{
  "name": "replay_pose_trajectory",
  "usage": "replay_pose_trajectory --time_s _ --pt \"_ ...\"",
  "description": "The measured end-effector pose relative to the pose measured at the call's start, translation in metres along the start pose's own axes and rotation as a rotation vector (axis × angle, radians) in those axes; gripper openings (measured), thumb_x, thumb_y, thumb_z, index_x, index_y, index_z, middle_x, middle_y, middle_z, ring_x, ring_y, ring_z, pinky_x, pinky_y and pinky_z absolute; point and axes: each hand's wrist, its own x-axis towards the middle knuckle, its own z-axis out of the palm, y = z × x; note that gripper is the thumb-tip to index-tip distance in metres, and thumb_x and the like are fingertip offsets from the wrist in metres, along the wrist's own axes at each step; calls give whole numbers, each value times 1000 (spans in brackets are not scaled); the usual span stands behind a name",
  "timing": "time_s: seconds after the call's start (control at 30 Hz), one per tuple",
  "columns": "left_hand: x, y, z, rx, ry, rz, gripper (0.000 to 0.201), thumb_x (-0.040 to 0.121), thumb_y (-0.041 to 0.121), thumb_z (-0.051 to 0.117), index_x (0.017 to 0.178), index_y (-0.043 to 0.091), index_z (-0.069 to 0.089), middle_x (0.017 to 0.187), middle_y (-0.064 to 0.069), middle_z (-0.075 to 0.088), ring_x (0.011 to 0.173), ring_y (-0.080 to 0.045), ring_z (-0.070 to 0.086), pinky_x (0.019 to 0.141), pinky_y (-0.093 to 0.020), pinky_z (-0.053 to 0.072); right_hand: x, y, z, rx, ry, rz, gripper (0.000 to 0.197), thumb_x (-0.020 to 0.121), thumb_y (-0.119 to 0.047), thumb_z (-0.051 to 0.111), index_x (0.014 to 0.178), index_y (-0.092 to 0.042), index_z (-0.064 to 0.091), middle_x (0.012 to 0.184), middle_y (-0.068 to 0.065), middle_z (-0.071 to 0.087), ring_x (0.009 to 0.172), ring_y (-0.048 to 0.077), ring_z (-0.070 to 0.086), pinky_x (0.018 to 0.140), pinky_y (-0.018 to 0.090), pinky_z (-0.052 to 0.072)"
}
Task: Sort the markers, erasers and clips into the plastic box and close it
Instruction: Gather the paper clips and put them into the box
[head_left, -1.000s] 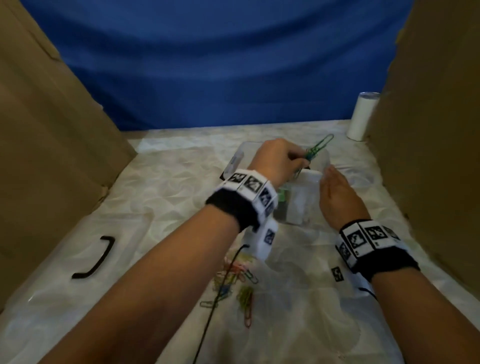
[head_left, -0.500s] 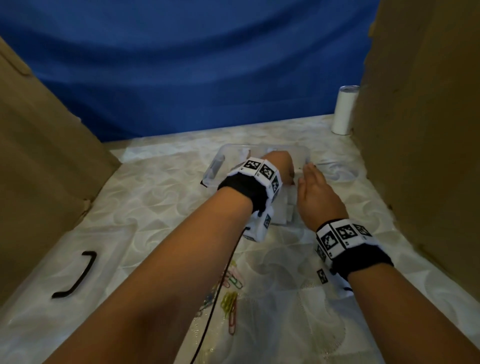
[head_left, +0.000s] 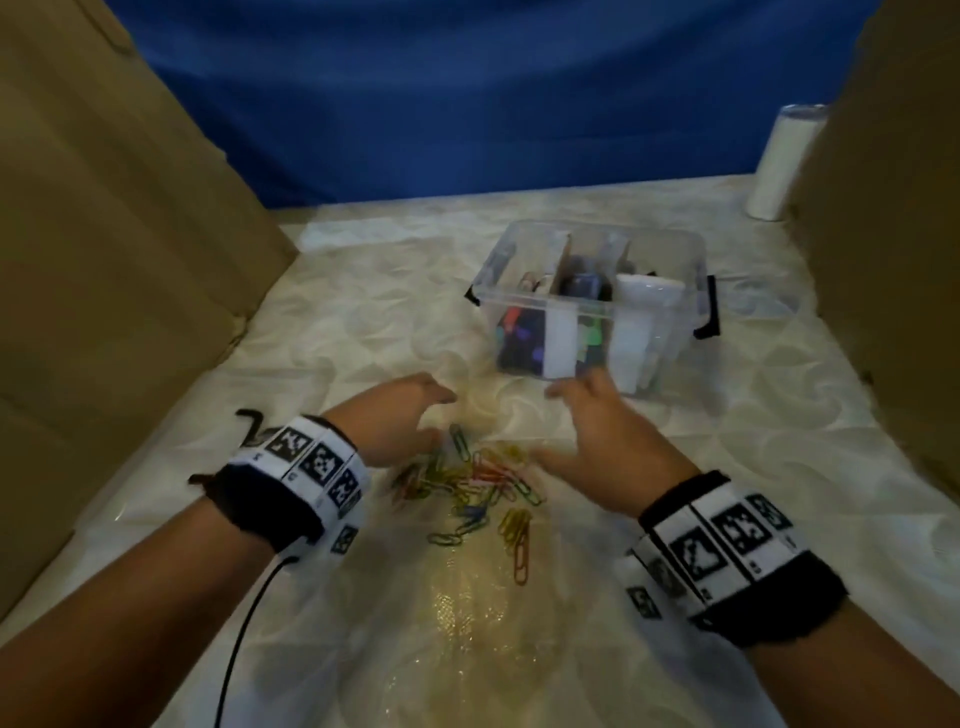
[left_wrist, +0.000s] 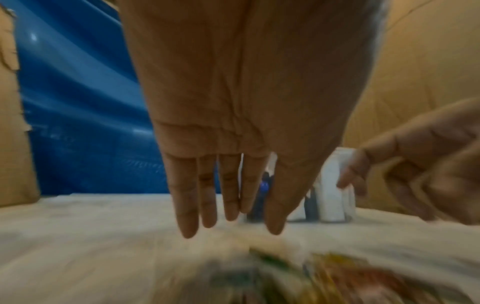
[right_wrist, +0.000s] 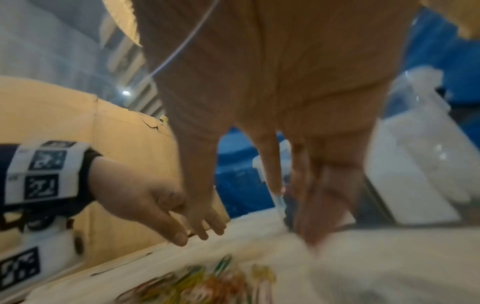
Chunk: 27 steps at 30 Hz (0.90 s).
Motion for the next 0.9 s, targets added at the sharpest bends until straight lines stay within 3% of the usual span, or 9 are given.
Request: replay_pose_trajectory --time_s 0.07,0.1,0.2,0.37,0.47,0.57,0.67,0.8,0.9 --pt "-7 -8 20 32 -96 -27 53 94 19 49 145 14 33 150 -7 32 134 -25 38 108 -31 33 -1 1 14 -53 -343 99 108 65 -53 79 148 -21 18 147 5 18 129 28 44 105 41 42" --pt "-11 -8 30 12 -120 -37 55 94 17 47 146 13 30 153 -8 27 136 -26 36 111 -33 31 -1 2 20 -109 -427 116 122 57 -55 83 150 -25 10 149 6 14 130 29 43 105 43 42" --pt "-23 4 51 -58 -116 -42 64 94 16 46 150 12 18 159 -10 10 145 -25 19 119 -32 19 3 -1 40 -220 -477 141 134 47 -52 87 148 -32 3 152 9 7 131 33 42 104 46 43" --pt "-28 24 46 -249 -59 48 79 84 26 65 149 15 20 152 -8 29 134 -23 39 111 -32 34 29 -22 52 -33 -335 112 92 61 -36 86 136 -22 34 133 11 33 112 31 54 97 38 49" --pt "-19 12 30 -99 -55 62 104 73 42 75 152 19 10 158 -2 13 142 -24 24 117 -37 27 32 -19 49 -63 -351 154 104 55 -40 88 139 -22 29 136 10 29 119 32 50 99 43 47" --pt "-8 6 30 25 -104 101 116 60 51 81 150 23 14 152 3 19 134 -25 25 113 -39 30 31 -20 52 -101 -354 170 107 47 -41 91 133 -23 29 133 9 26 117 33 51 98 45 49" --pt "1 0 37 31 -83 128 102 56 57 79 143 29 33 141 4 32 122 -21 34 105 -38 39 33 -24 55 -74 -326 137 88 53 -38 89 123 -24 38 124 7 32 107 31 55 91 43 51" --pt "3 -5 40 -73 15 158 69 65 47 79 126 27 55 120 4 48 104 -18 53 91 -31 48 34 -25 56 -62 -305 105 56 69 -34 80 113 -21 48 115 5 42 100 27 56 87 38 51" --pt "1 -5 43 -107 50 144 48 71 41 76 116 28 62 108 7 53 95 -13 55 82 -26 47 36 -25 61 -60 -243 69 35 80 -24 71 110 -18 55 115 7 49 100 26 57 87 34 49"
